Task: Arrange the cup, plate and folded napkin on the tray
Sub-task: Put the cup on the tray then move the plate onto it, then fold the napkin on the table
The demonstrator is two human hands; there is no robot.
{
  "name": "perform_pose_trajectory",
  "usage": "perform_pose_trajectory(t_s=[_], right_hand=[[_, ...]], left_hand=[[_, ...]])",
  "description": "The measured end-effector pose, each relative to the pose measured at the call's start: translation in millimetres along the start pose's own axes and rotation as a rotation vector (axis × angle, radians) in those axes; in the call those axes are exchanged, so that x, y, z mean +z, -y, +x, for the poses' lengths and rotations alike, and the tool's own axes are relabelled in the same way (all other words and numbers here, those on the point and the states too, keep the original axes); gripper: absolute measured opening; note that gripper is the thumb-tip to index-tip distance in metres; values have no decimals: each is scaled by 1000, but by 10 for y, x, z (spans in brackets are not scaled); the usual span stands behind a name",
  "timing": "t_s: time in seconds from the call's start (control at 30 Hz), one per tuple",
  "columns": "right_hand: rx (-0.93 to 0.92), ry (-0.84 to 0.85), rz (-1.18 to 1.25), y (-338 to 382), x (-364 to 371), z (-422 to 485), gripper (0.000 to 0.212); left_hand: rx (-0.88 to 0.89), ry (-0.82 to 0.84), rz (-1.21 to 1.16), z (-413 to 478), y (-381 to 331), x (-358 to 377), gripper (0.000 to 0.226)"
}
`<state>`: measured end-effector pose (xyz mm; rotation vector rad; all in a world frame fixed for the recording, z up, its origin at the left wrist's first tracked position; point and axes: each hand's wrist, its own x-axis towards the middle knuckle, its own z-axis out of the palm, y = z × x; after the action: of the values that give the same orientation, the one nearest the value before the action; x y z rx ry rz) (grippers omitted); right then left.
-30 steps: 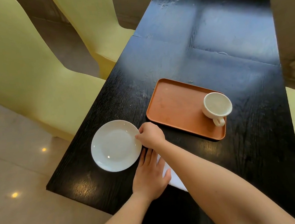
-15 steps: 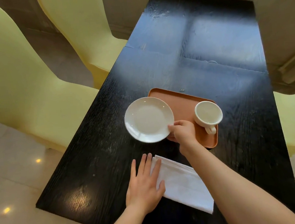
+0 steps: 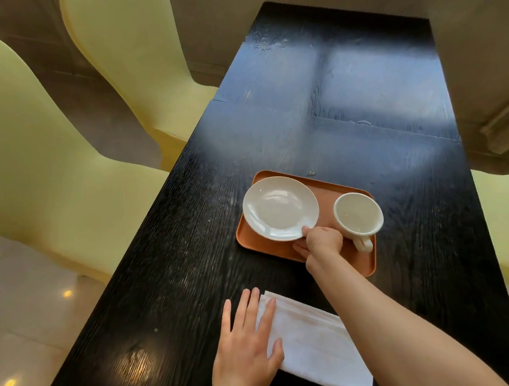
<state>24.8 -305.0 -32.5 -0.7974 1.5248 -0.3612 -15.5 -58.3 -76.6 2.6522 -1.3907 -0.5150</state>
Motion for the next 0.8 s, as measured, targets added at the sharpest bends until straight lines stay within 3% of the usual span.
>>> perform_pose_trajectory(t_s=[0.27,0.5,0.7,0.8], right_hand=[[-8,25,-50,79,86,50,33],[-209,47,-225,40,-148,13,38],[-303,62,-236,-304,-771,-297,21],[-339,-16,-278,-578,-1226,-495,21]], left_hand=[[10,-34,-29,24,17,57,75],[33,-76,-52,12,26,70,78],[31,-68,-57,19,20,66,79],[13,-80,-61,-1,4,-1,77]])
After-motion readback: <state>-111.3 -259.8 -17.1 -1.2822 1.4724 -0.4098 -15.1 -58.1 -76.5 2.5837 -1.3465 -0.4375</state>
